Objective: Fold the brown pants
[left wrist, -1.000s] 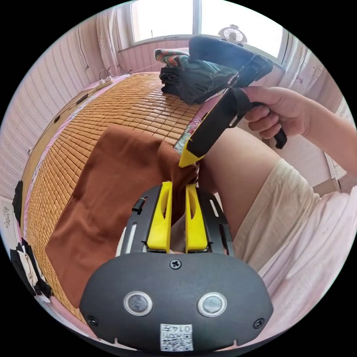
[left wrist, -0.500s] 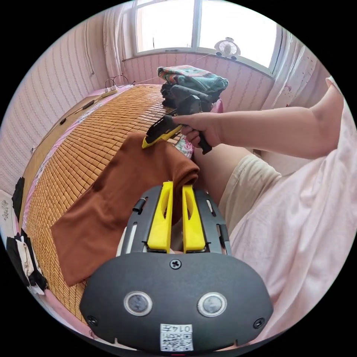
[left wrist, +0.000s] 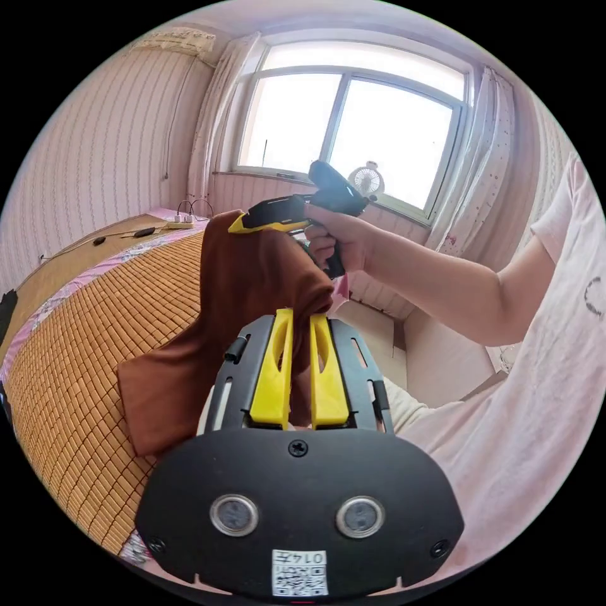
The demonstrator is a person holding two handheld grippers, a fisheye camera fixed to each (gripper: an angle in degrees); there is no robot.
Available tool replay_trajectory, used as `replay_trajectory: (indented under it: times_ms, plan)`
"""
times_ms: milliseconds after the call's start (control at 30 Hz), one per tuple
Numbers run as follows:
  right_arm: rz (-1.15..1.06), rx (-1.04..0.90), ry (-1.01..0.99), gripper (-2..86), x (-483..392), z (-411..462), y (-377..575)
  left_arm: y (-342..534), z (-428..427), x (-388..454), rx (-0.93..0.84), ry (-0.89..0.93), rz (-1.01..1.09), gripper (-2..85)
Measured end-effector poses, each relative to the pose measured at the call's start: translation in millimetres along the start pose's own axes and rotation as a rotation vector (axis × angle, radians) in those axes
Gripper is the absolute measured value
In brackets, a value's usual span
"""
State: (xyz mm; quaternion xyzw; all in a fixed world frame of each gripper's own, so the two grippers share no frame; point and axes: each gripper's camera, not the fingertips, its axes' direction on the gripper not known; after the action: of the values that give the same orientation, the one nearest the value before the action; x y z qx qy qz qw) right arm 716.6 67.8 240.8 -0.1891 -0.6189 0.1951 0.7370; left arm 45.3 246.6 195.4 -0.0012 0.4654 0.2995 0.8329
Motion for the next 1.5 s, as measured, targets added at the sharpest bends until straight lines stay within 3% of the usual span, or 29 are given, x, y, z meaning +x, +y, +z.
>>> replay_trajectory:
  times_ms: [167,300,533,700,833,900,1167,1333,1400,1500]
  plan:
    - [-0.120,-0.162,-0.095,10.7,-87,154,-29,50,-45,-59,-0.105,-0.205,-0.265,3.9]
    - [-0.103,-0.281,0.021,5.3,-99,243,-28,88,-74,-104,-0.189,-0.384,-0.477,-0.4]
    - [-0.175,-0.279,0.278,0.6,-112,205,37,57,-48,-126,-0.193,-0.330,-0.474,2.2]
    - [-0.058,-0.341,0.344,2.4,-93,188,90,45,-3,-163,-0.274,-0.131,-0.647,13.8]
    - [0.032,-0.349,0.329,8.4,-83,195,110,43,17,-182,-0.317,-0.032,-0.716,12.1]
    - [0.058,-0.361,0.290,10.3,-81,203,111,35,25,-188,-0.354,0.017,-0.730,6.3]
    - [-0.042,-0.292,0.242,10.2,-119,196,95,-67,-15,-135,-0.159,-0.253,-0.323,4.5]
    - [-0.133,-0.332,0.272,3.7,-139,225,81,-15,-10,-193,-0.249,-0.434,-0.557,4.8]
    - [-0.152,-0.351,0.309,1.6,-141,246,81,20,13,-230,-0.378,-0.414,-0.691,5.1]
    - [-0.133,-0.453,0.364,0.4,-133,283,83,27,14,-244,-0.364,-0.349,-0.733,6.0]
